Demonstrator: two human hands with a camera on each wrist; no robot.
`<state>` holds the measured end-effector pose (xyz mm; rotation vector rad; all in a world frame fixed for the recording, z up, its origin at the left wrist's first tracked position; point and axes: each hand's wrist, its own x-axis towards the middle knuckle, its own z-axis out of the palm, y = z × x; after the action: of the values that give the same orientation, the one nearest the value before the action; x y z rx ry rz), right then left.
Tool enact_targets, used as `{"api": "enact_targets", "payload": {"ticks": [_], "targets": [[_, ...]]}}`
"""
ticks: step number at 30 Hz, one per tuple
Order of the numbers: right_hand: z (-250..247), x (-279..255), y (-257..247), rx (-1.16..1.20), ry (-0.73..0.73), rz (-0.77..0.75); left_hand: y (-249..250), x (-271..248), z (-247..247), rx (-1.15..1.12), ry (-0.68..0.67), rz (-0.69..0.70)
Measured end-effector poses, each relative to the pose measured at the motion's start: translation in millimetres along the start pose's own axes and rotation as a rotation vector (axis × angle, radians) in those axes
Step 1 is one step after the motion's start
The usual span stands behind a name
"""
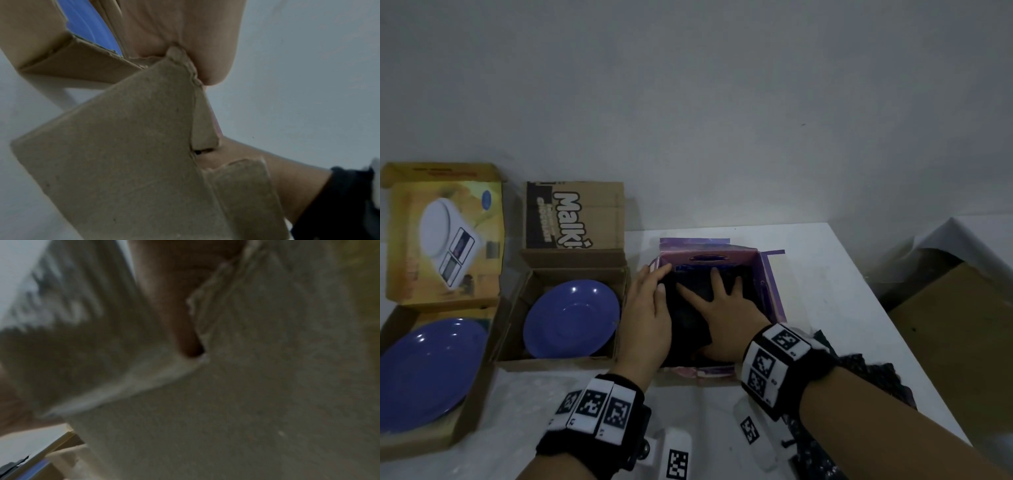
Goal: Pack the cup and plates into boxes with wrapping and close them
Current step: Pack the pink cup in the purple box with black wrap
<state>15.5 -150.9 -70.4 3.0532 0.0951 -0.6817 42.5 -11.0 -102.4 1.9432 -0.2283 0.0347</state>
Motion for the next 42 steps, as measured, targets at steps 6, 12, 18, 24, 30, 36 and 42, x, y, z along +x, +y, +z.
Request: {"api": "enact_targets", "payload": {"ticks": [6, 12, 18, 24, 30, 36, 42], "targets": [[-6, 12, -14, -0.094, 0.012, 0.062, 1, 3, 0, 0.083, -0.01, -0.017], [-24, 5, 2, 0.029, -0.177, 0.019, 4, 4, -2, 0.166, -0.018, 0.007], [-50, -2, 37, -0.148, -0.233, -0.096, 2, 5, -1, 0.191, 0.012, 0.034], [-14, -4, 33, -0.278, 0.056, -0.107, 3, 6, 0, 0.197, -0.01, 0.001], [-19, -12, 21, -0.214, -0.018, -0.039, 0, 7, -2, 0.164, -0.017, 0.018], [-23, 1, 0, 0.134, -0.023, -0.191, -4, 8, 0, 0.048, 0.021, 0.026], [-2, 12, -6, -0.025, 0.099, -0.14, -3, 8, 2, 0.014, 0.034, 0.016]]}}
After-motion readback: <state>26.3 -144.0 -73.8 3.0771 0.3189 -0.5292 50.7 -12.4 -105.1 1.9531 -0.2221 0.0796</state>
